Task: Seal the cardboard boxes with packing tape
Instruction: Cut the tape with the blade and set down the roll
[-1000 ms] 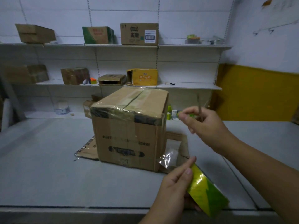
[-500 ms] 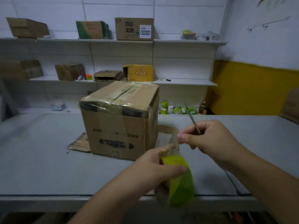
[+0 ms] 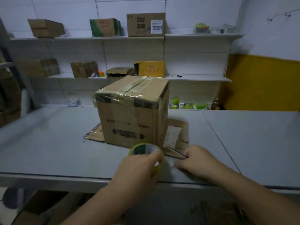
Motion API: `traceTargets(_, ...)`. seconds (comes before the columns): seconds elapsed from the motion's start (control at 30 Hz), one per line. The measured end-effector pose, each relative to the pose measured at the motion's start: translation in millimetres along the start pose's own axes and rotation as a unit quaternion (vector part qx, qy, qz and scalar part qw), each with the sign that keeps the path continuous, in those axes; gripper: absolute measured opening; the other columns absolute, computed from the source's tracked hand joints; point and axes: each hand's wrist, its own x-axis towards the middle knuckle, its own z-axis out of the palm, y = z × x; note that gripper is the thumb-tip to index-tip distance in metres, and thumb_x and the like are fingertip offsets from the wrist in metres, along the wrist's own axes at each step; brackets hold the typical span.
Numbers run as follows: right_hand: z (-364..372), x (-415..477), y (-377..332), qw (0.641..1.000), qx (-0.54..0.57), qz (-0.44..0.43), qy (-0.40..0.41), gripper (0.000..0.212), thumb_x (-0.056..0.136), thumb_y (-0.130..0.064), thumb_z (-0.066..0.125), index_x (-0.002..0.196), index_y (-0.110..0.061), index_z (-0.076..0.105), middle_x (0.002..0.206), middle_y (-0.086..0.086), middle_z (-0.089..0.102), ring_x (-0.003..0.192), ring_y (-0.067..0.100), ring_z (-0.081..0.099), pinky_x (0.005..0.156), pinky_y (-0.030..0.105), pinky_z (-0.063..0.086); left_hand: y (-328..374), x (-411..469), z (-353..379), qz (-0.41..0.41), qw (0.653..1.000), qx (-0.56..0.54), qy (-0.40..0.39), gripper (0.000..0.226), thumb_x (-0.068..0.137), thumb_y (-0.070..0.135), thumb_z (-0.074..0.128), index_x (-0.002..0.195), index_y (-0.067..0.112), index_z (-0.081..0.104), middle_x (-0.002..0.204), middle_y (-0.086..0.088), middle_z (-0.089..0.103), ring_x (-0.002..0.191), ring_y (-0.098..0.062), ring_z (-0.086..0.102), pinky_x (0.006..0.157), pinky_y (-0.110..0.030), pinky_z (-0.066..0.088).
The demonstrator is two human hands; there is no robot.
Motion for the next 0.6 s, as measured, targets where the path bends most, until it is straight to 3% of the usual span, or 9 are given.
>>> traceTargets(0.17,-4.9,11.6,1.6,0.999,-0.005,0.022,-0.036,0.049,0.066,-0.056,0.075,0.073,-0.009,0.066,0.072,0.008,0.067,0.071,0.021,0.064,0.059,0.029,0.042,-1.4,-5.1,3.6,0.008,0.998,-0.045,0.051,0.028,0.089,0.036,0.055,0.115,0.038,0.043,0.117,0.013,0.059,0.104,-0.011,0.054,0.084,-0.023,0.045)
traceTargets(0.27,-1.7,4.8,11.9,1.000,0.000,-0.022,-0.001,0.049,0.069,-0.060,0.072,0.072,-0.011,0.062,0.067,0.004,0.058,0.067,0.018,0.059,0.058,0.030,0.040,-3.1,-8.2,7.9,0.042,0.993,-0.046,0.100,0.026,0.089,0.037,0.055,0.116,0.038,0.052,0.116,0.018,0.057,0.104,-0.007,0.049,0.081,-0.017,0.031)
traceTargets(0.37,-10.7,-3.6,31.6,0.992,0.111,-0.028,0.048,0.039,0.083,-0.058,0.057,0.081,-0.019,0.059,0.074,0.003,0.062,0.069,0.018,0.058,0.062,0.033,0.045,-12.3,-9.0,17.7,0.054,0.987,-0.073,0.130,0.027,0.084,0.036,0.062,0.111,0.039,0.060,0.102,0.020,0.057,0.092,-0.003,0.051,0.077,-0.019,0.040)
traceTargets(0.4,-17.4,-3.6,42.3,0.993,0.091,-0.025,0.076,0.035,0.088,-0.056,0.050,0.084,-0.022,0.055,0.077,0.002,0.062,0.070,0.017,0.058,0.062,0.033,0.045,-16.0,-9.0,21.7,0.056,0.986,-0.079,0.134,0.027,0.081,0.036,0.063,0.109,0.039,0.061,0.098,0.021,0.057,0.087,-0.002,0.051,0.072,-0.019,0.043)
traceTargets(0.5,-33.4,3.5,79.4,0.979,-0.118,-0.032,0.166,0.013,0.097,-0.038,0.042,0.094,-0.026,0.045,0.089,-0.003,0.056,0.071,0.014,0.053,0.057,0.029,0.040,-20.0,-9.8,28.7,0.066,0.986,-0.078,0.131,0.028,0.078,0.040,0.056,0.106,0.040,0.058,0.091,0.025,0.058,0.081,0.004,0.050,0.065,-0.012,0.039)
traceTargets(0.6,-27.9,9.5,102.9,0.953,-0.217,-0.043,0.208,0.010,0.096,-0.026,0.041,0.100,-0.025,0.050,0.099,-0.005,0.052,0.081,0.013,0.048,0.063,0.028,0.041,-19.0,-9.7,31.7,0.074,0.983,-0.081,0.148,0.028,0.076,0.043,0.049,0.101,0.038,0.060,0.087,0.026,0.059,0.077,0.007,0.051,0.066,-0.006,0.033)
